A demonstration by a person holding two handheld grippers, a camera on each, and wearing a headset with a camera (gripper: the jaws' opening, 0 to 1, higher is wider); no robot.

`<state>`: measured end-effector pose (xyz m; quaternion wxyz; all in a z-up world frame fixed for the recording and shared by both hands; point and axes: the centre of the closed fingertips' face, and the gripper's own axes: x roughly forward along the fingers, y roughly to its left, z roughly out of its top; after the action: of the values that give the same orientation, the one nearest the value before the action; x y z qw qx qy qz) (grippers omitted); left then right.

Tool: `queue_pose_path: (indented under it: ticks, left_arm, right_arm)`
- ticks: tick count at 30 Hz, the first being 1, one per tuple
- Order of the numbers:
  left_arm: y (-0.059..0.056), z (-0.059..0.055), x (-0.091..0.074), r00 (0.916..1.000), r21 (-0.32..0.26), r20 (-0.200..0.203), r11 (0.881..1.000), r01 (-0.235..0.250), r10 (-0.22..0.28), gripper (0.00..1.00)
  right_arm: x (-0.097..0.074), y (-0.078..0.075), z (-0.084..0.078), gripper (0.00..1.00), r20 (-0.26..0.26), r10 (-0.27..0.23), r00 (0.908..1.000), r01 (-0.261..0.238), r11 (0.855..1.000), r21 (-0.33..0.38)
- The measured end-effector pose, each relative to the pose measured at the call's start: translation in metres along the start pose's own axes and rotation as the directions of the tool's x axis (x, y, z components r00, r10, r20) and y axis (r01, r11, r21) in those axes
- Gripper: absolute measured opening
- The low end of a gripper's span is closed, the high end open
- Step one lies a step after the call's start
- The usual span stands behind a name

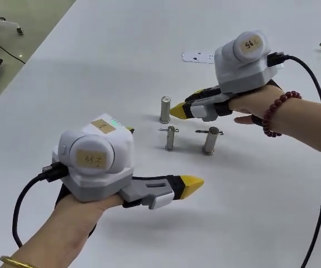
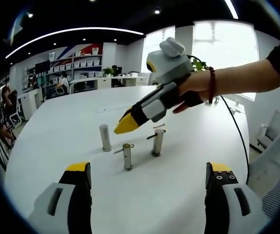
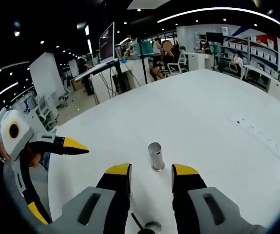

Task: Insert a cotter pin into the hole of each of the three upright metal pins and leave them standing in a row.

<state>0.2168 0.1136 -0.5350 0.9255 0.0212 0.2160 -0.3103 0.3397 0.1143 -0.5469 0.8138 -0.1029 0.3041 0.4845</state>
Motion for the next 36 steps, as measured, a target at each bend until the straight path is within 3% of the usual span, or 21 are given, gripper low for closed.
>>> queue_pose_path:
  ticks: [8, 17, 29, 36]
  left_arm:
    - [-0.001, 0.001, 0.001, 1.0, 0.013, 0.001, 1.0, 0.004, -0.004, 0.95]
    - [0.001, 0.002, 0.0, 1.0, 0.002, 0.005, 1.0, -0.003, 0.003, 0.93]
    - [0.001, 0.001, 0.0, 1.0, -0.018, 0.0, 1.0, -0.002, 0.002, 0.9]
    - [0.007, -0.001, -0.003, 0.9998, -0.023, -0.007, 1.0, -0.018, 0.018, 0.89]
  right_arm:
    - [0.024, -0.008, 0.008, 0.24, 0.04, -0.022, 0.999, 0.021, 0.999, 0.034]
    - [0.041, -0.009, -0.002, 0.21, 0.017, -0.022, 0.9996, 0.021, 0.999, 0.027]
    - [0.046, -0.008, -0.003, 0.11, 0.016, -0.037, 0.9992, 0.037, 0.999, 0.011]
    - [0.049, -0.007, 0.0, 0.1, 0.012, -0.039, 0.9992, 0.039, 0.999, 0.001]
